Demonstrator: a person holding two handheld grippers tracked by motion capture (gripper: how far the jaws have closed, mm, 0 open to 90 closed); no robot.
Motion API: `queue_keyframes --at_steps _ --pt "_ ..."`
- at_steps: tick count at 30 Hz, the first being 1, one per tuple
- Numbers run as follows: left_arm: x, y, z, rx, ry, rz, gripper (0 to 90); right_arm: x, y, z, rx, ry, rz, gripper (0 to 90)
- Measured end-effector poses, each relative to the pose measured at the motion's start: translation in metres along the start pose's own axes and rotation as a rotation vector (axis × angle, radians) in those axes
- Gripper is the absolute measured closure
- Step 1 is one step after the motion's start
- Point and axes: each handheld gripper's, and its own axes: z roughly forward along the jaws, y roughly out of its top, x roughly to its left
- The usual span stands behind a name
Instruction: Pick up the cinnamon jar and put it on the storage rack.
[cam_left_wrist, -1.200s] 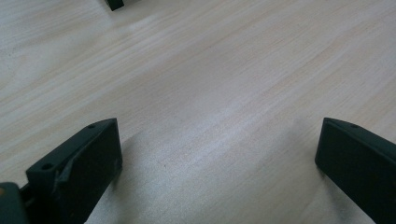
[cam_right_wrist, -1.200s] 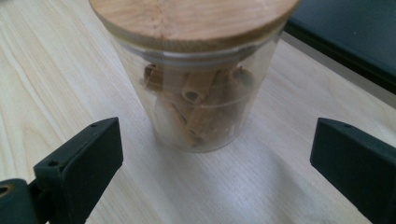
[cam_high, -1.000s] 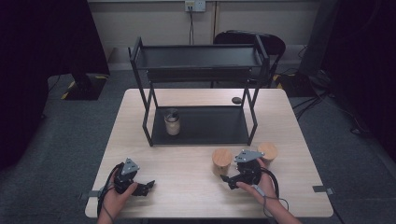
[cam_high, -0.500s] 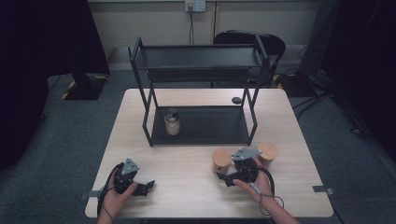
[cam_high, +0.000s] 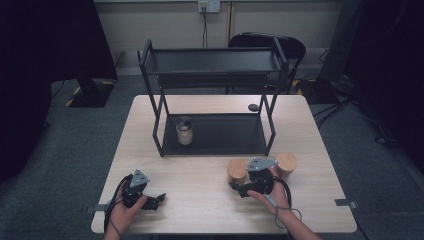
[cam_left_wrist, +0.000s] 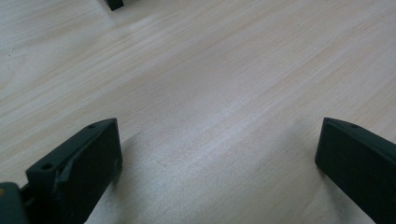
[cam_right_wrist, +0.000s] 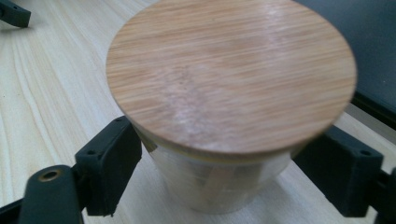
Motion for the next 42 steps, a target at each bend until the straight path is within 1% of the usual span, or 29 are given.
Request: queue_keyframes --at_steps 5,6,10,12,14,19,30,33,37,42 --pt "0.0 0.0 0.0 0.0 -0.001 0.0 0.1 0.001 0.001 0.003 -0.011 -0.003 -0.012 21.1" --pt "0.0 0.0 0.0 0.0 -0.001 0.0 0.1 0.001 0.002 0.004 -0.011 0.001 -0.013 20.8" --pt "0.0 0.0 0.0 0.0 -0.001 0.001 0.1 0.001 0.003 0.005 -0.011 -0.012 -0.022 24.3" --pt "0.0 0.0 0.0 0.0 -0.001 0.001 0.1 0.001 0.003 0.006 -0.016 -0.009 -0.016 24.6" --pt "0.0 0.0 0.0 0.0 -0.001 0.001 0.1 0.001 0.003 0.007 -0.018 -0.01 -0.022 24.9" --pt "0.0 0.0 0.0 0.0 -0.001 0.001 0.1 0.001 0.004 0.008 -0.025 -0.014 -0.018 25.1" --pt "0.0 0.0 0.0 0.0 -0.002 0.002 0.1 0.001 0.008 0.01 -0.01 -0.013 -0.033 25.2" --pt "0.0 0.0 0.0 0.0 -0.002 0.002 0.1 0.0 0.008 0.01 -0.01 -0.014 -0.027 25.1" --pt "0.0 0.0 0.0 0.0 -0.002 0.002 0.1 0.0 0.01 0.011 -0.005 -0.018 -0.036 25.1" --pt "0.0 0.0 0.0 0.0 -0.002 0.002 0.1 -0.002 0.013 0.012 -0.004 -0.02 -0.033 25.1"
